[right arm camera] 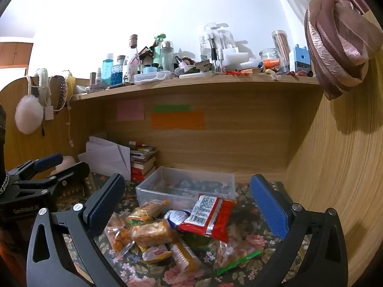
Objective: Organize snacks
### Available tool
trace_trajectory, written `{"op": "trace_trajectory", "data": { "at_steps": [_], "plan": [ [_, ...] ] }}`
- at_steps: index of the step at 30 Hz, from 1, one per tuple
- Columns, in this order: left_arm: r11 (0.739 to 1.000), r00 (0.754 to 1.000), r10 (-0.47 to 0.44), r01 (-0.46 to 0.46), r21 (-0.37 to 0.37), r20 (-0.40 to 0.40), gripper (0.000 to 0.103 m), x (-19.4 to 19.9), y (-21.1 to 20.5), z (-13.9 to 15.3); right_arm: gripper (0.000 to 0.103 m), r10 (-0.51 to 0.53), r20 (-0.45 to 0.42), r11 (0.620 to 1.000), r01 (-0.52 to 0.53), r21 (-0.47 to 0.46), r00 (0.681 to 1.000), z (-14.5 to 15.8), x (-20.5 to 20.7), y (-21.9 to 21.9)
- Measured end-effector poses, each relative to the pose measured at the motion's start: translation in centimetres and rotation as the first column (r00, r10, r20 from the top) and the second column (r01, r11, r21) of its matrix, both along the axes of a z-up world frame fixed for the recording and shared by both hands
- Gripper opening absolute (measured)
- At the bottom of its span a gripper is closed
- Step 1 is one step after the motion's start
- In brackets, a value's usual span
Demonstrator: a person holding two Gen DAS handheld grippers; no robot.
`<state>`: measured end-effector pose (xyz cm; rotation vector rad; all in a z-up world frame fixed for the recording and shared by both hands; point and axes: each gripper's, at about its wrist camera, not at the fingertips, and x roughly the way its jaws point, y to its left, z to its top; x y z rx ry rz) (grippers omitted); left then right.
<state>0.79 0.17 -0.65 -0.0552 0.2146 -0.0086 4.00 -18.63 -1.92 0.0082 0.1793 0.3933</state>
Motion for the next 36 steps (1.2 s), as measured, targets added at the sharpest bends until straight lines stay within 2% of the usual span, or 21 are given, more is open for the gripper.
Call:
{"op": "trace_trajectory", "data": {
  "at_steps": [24, 36],
  "plan": [
    [1.0, 1.0, -0.017, 0.017, 0.005, 0.002, 0.101, -0.2, 0.09, 0.01, 0.103, 0.014, -0.007, 1.0, -0.014, -0.002, 1.0, -0.04, 0.18, 0.18],
    [1.0, 1.0, -0.008, 0.008, 0.02, 0.004, 0.101, -0.07, 0.55, -0.32, 0.103, 0.016, -0.01, 0.999, -0.015, 0.038, 1.0, -0.15, -0.07, -0.14]
  ]
}}
